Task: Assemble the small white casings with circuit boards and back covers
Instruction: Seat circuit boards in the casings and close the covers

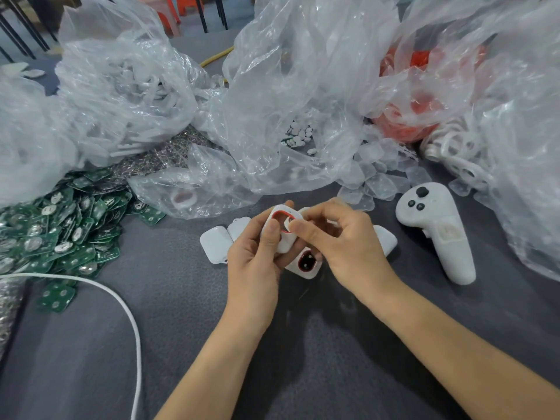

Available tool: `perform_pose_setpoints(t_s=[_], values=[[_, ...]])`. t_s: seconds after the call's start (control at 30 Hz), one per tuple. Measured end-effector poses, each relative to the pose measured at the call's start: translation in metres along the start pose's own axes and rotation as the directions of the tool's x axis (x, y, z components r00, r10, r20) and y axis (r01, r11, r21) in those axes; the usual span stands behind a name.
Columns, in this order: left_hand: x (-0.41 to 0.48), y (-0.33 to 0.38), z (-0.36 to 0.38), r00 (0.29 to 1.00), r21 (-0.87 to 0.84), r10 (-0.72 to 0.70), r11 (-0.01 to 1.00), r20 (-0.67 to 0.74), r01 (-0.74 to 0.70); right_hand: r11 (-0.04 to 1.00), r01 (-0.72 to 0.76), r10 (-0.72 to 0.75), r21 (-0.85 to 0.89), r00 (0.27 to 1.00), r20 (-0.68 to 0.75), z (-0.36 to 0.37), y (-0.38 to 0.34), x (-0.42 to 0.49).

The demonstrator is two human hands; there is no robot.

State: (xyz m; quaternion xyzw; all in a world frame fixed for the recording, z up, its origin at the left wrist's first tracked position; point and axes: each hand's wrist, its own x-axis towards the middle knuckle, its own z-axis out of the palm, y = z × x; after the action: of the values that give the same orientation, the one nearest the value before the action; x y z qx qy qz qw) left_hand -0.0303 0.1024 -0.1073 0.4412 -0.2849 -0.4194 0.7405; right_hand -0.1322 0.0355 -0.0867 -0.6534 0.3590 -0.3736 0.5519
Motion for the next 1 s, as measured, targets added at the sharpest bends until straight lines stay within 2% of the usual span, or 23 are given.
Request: perform_pose_setpoints(t_s=[0.13, 0.3, 0.5, 0.73, 0.83, 0.9, 1.0], values=[[0.0005, -0.0005, 0.0009, 0.998, -0.04, -0.045, 0.998, 0.036, 0.047, 0.997, -0.072, 0.068, 0.037, 0.993, 0.096, -0.0038, -0.0037, 0.0005], [-0.0008, 0.0, 0.0009, 0.997, -0.05, -0.048, 0.997, 0.062, 0.051, 0.998, -0.068, 0.068, 0.002, 0.994, 0.087, -0.0042, -0.0041, -0.0003], [-0.0019, -0.0014, -0.0001, 1.0, 0.071, -0.007, 0.997, 0.006, 0.006, 0.999, -0.049, 0.049, -0.005, 0.997, 0.065, -0.0035, -0.0025, -0.0019], [-0.0019, 0.0005, -0.0006, 1.0, 0.176, -0.001, 0.984, 0.017, -0.002, 0.998, -0.027, 0.03, -0.06, 0.999, 0.044, -0.0045, -0.0018, -0.001], [-0.0038, 0.0018, 0.0012, 0.999, 0.187, 0.011, 0.982, 0.04, -0.019, 0.998, -0.055, 0.056, -0.033, 0.998, 0.035, -0.0053, -0.0009, 0.0], [-0.0059, 0.0028, 0.003, 0.998, 0.278, 0.045, 0.959, 0.052, -0.058, 0.998, -0.062, 0.062, -0.014, 0.998, 0.006, -0.0056, 0.0006, 0.0005], [-0.0076, 0.0011, 0.0025, 0.985, 0.545, 0.141, 0.821, 0.095, -0.17, 0.999, -0.049, 0.048, -0.016, 0.999, -0.009, -0.0086, 0.002, 0.0017]])
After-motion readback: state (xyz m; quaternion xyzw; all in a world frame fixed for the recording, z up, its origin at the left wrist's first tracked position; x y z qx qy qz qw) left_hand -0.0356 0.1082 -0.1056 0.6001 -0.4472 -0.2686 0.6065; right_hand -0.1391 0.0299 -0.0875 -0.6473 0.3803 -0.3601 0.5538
